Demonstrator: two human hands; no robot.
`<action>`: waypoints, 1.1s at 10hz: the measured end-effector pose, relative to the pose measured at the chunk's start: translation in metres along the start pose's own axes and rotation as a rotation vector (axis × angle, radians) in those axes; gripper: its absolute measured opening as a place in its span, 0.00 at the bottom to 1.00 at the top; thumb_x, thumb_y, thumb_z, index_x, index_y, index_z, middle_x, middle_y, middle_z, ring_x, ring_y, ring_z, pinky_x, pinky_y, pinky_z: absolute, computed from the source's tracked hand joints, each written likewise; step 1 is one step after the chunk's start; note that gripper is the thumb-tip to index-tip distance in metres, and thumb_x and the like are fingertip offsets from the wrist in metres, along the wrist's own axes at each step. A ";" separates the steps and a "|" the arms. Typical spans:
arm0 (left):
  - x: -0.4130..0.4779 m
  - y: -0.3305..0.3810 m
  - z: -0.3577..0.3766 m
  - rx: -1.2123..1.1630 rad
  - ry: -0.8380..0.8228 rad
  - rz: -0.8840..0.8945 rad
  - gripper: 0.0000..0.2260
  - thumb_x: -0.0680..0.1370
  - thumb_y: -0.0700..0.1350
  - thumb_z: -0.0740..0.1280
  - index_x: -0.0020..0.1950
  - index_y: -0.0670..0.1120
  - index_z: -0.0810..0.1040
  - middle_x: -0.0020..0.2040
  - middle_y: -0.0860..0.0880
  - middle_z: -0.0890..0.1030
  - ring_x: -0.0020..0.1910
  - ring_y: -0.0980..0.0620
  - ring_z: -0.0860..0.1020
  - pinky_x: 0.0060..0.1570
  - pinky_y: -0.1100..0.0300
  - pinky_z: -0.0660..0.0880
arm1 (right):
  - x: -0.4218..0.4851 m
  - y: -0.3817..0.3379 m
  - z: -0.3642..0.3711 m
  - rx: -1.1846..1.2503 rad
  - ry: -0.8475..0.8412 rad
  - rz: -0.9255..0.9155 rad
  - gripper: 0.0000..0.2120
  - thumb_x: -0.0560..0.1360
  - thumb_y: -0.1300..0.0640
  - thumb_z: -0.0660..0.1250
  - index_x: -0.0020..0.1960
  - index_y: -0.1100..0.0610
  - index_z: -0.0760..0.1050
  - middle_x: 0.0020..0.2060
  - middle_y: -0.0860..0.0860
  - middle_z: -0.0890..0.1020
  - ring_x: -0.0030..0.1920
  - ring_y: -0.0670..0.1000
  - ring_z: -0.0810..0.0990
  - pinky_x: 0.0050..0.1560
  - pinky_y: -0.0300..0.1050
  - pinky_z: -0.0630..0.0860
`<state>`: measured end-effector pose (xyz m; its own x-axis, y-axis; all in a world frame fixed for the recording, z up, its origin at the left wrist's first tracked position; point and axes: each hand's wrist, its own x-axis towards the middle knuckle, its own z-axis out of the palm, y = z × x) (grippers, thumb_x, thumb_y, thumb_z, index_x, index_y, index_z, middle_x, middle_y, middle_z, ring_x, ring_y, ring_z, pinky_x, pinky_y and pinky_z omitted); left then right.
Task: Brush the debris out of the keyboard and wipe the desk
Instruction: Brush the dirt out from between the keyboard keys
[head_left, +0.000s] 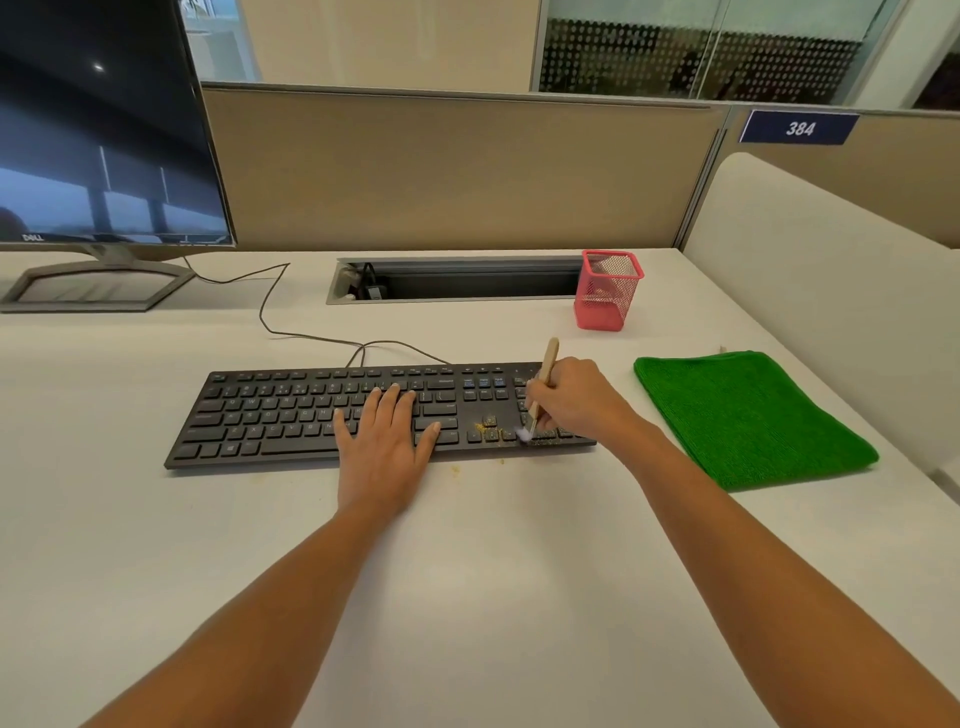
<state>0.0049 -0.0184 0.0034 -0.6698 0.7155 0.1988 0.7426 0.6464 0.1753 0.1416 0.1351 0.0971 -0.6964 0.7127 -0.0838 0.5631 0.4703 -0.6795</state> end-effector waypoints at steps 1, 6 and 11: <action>0.000 0.000 0.000 -0.011 0.014 0.002 0.26 0.81 0.59 0.48 0.76 0.48 0.59 0.77 0.50 0.59 0.76 0.50 0.52 0.72 0.41 0.45 | -0.003 -0.002 -0.002 -0.017 0.030 0.001 0.13 0.79 0.57 0.60 0.49 0.66 0.78 0.41 0.57 0.82 0.38 0.54 0.81 0.51 0.50 0.80; 0.000 0.000 -0.001 -0.011 0.004 -0.008 0.26 0.81 0.59 0.48 0.76 0.49 0.58 0.77 0.51 0.58 0.77 0.51 0.51 0.72 0.42 0.45 | -0.007 -0.002 0.008 0.020 0.120 -0.021 0.16 0.79 0.56 0.59 0.47 0.68 0.79 0.42 0.60 0.83 0.42 0.58 0.83 0.49 0.52 0.80; -0.001 0.001 -0.001 -0.016 0.012 -0.006 0.26 0.81 0.59 0.48 0.76 0.48 0.59 0.77 0.50 0.59 0.76 0.50 0.52 0.72 0.41 0.45 | -0.018 0.016 0.023 0.149 0.251 0.001 0.18 0.79 0.55 0.58 0.45 0.69 0.79 0.40 0.62 0.83 0.39 0.59 0.83 0.46 0.56 0.80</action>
<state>0.0058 -0.0187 0.0043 -0.6743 0.7084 0.2088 0.7385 0.6465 0.1914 0.1531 0.1179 0.0708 -0.5536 0.8284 0.0855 0.4793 0.4009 -0.7808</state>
